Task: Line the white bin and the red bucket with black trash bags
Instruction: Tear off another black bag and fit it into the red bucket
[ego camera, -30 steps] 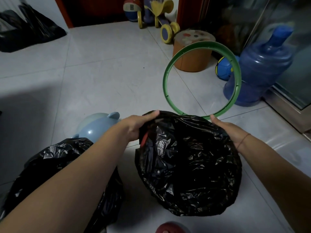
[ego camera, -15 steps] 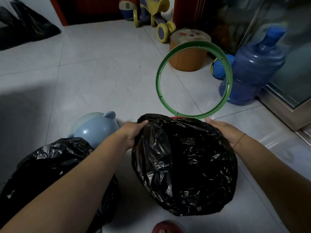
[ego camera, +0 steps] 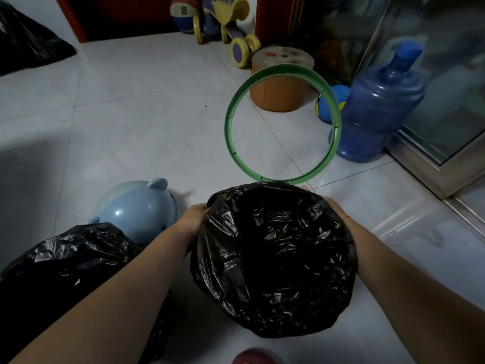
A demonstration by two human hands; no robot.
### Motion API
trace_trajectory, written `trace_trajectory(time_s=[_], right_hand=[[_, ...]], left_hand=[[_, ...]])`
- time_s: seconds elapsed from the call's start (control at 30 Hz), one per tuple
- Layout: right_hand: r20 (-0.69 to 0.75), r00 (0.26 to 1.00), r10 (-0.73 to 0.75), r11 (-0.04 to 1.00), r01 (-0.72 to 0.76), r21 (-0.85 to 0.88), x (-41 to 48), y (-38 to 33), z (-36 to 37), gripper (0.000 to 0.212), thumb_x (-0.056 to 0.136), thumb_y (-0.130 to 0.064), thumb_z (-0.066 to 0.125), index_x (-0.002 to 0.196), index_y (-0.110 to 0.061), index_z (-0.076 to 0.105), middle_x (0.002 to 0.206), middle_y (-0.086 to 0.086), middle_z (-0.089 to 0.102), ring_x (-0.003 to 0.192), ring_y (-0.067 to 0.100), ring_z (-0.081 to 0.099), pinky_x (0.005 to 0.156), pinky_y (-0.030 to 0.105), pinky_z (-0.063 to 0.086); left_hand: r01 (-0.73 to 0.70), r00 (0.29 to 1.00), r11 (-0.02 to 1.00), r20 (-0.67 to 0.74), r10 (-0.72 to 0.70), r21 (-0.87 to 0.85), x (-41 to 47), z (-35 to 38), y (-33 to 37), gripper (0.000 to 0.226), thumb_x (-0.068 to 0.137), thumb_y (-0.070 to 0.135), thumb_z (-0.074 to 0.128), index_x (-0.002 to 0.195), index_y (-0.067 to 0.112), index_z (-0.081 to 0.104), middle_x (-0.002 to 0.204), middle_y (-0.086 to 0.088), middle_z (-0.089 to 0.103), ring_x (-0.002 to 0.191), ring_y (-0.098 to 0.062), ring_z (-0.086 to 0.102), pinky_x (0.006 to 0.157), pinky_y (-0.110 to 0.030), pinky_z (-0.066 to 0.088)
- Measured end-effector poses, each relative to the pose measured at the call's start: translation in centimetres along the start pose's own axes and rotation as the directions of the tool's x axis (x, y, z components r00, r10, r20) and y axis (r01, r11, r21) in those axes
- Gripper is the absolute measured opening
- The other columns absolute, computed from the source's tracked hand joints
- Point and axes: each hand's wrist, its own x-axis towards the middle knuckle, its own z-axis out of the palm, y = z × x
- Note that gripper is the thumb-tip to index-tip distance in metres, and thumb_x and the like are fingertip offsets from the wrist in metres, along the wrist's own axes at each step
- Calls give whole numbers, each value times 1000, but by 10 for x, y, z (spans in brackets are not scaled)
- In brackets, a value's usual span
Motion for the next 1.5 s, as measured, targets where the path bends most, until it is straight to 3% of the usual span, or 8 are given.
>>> trace_trajectory(time_s=[0.3, 0.43, 0.57, 0.73, 0.93, 1.07, 1.23, 1.5], right_hand=[[74, 983, -168, 985, 169, -14, -28, -15, -17, 75, 56, -84, 44, 91, -20, 63, 103, 7, 65, 100, 22, 59, 105, 39, 40], [-40, 901, -431, 883, 412, -224, -64, -13, -25, 41, 74, -53, 70, 104, -26, 58, 120, -3, 55, 110, 7, 53, 96, 25, 39], [94, 615, -783, 513, 724, -461, -136, 4, -9, 37, 87, -54, 51, 115, -31, 58, 122, -17, 54, 119, -4, 46, 100, 11, 32], [384, 745, -545, 240, 578, -780, -156, 29, 6, 65, 86, -66, 28, 132, -27, 51, 133, -15, 52, 127, -1, 42, 117, 20, 11], [535, 692, -484, 434, 721, -540, -154, -2, 11, 58, 87, -68, 30, 131, -38, 52, 142, -16, 44, 134, 0, 32, 113, 28, 21], [750, 662, 2, 423, 678, -600, -135, -23, 18, 49, 91, -58, 40, 138, -42, 42, 157, -13, 19, 144, 6, 13, 119, 30, 9], [600, 713, 361, -90, 667, -739, -90, -29, 48, 69, 87, -60, 50, 148, -40, 23, 162, -3, 1, 148, 23, -1, 118, 43, 1], [403, 809, 427, -126, 495, -860, -41, 8, 61, 110, 72, -77, 52, 149, -35, -14, 160, 3, -18, 147, 30, -11, 119, 51, 2]], left_hand=[[53, 999, 927, 15, -51, -371, -10, -7, 5, 74, 76, 77, 48, 111, 14, 60, 118, -7, 65, 101, -17, 63, 85, -33, 48], [-281, 944, 954, -150, 294, 103, -42, -6, 15, 93, 60, 78, 65, 131, 20, 48, 140, -1, 47, 130, -16, 42, 112, -40, 33], [-613, 645, 461, 69, 761, 642, -92, 20, 21, 63, 83, 71, 37, 126, 30, 57, 140, 5, 51, 138, -16, 34, 116, -46, 19], [-387, 826, 147, 272, 493, 910, -109, 34, 5, 60, 83, 67, 42, 131, 33, 55, 153, 8, 34, 148, -15, 10, 114, -50, -14], [-453, 688, 454, -22, 725, 767, -117, 28, 6, 62, 83, 66, 37, 127, 28, 61, 151, 2, 41, 145, -19, 24, 117, -50, 5], [-409, 772, 491, 4, 636, 769, -119, 29, -1, 81, 79, 76, 12, 133, 33, 54, 160, 6, 21, 149, -14, 0, 116, -43, -12], [-319, 825, 267, 128, 550, 909, -113, 24, -14, 93, 68, 87, 25, 134, 28, 55, 161, 2, 16, 149, -22, -3, 109, -45, -26], [-228, 886, 169, 132, 445, 959, -120, 31, -16, 126, 49, 94, 11, 146, 18, 36, 163, -2, 1, 140, -21, -29, 107, -58, -26]])
